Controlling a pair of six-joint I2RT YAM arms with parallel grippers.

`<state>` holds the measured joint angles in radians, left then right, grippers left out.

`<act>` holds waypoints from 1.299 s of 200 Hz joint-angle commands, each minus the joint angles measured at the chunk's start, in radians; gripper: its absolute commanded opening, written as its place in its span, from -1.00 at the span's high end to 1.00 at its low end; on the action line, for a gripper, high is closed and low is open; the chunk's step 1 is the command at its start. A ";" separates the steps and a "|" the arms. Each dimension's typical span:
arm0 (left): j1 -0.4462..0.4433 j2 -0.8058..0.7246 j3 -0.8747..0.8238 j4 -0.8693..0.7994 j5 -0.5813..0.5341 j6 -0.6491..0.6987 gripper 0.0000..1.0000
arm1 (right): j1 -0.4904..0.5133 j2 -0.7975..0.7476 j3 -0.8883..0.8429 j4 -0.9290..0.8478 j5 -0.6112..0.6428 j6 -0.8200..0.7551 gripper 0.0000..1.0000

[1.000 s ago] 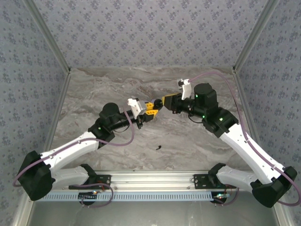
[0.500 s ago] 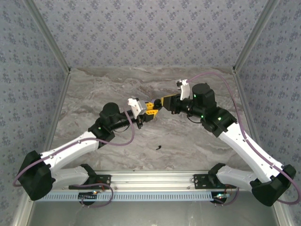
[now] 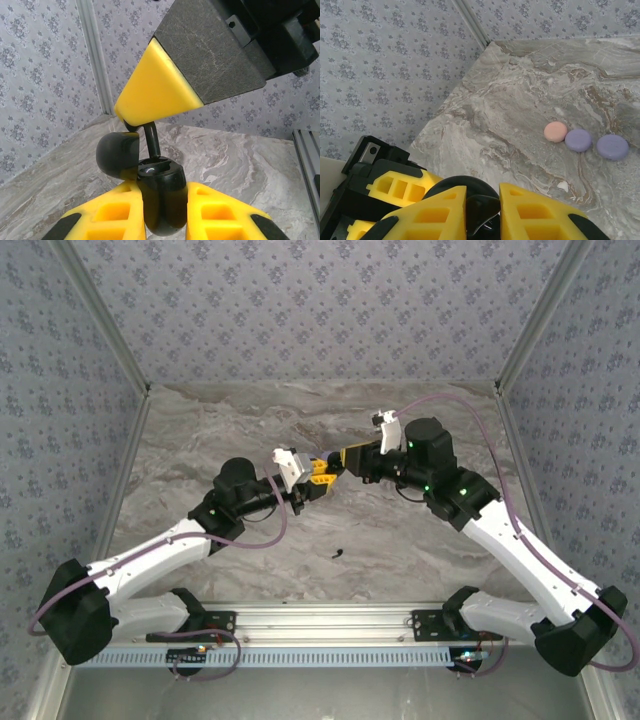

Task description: Insert the wireless bluetooth earbuds into the charging case

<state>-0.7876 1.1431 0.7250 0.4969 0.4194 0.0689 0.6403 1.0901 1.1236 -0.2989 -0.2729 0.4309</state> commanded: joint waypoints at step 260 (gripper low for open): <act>-0.036 0.003 0.030 0.065 -0.094 0.044 1.00 | 0.017 -0.046 -0.038 0.062 0.119 0.145 0.55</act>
<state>-0.8204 1.1477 0.7250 0.5278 0.3347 0.0963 0.6544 1.0306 1.0935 -0.2745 -0.1524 0.5499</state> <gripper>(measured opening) 0.181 0.228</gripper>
